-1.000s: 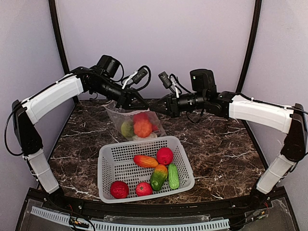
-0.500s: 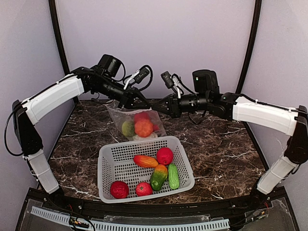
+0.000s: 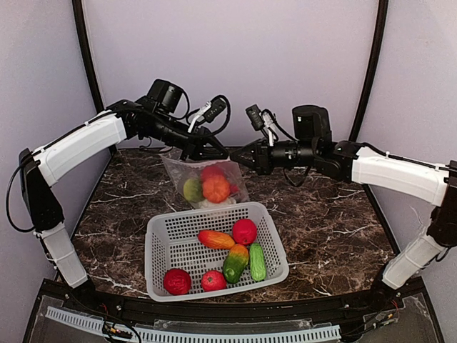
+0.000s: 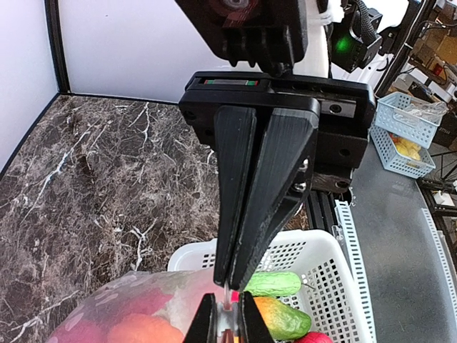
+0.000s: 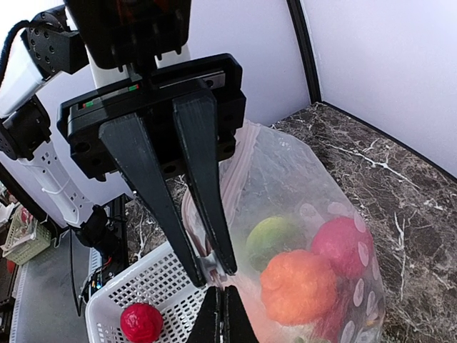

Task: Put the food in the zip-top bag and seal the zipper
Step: Zip the zipper of the food storage bag.

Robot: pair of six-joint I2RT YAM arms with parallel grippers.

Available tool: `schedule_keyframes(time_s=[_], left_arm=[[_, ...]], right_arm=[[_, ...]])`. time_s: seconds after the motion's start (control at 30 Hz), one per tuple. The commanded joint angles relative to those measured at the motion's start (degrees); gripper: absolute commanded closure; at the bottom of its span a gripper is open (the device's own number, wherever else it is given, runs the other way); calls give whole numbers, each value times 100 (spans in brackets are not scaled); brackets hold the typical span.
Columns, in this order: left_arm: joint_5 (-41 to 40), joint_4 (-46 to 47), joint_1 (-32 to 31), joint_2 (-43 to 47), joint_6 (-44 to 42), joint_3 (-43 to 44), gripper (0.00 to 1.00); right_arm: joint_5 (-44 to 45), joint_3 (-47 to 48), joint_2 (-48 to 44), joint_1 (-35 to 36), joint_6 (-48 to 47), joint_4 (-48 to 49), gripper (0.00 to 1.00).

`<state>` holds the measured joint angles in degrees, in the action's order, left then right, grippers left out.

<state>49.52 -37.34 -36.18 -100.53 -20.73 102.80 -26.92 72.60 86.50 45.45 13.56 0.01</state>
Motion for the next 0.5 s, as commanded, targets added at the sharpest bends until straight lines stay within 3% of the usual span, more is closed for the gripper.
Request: schedule_keyframes(time_s=[0.0, 0.47], left_arm=[[-139, -440, 120, 451, -96, -76, 99], [-343, -464, 137, 504, -180, -76, 99]], right_arm=[[618, -124, -391, -273, 89, 70, 100], [843, -261, -575, -394, 135, 18, 100]])
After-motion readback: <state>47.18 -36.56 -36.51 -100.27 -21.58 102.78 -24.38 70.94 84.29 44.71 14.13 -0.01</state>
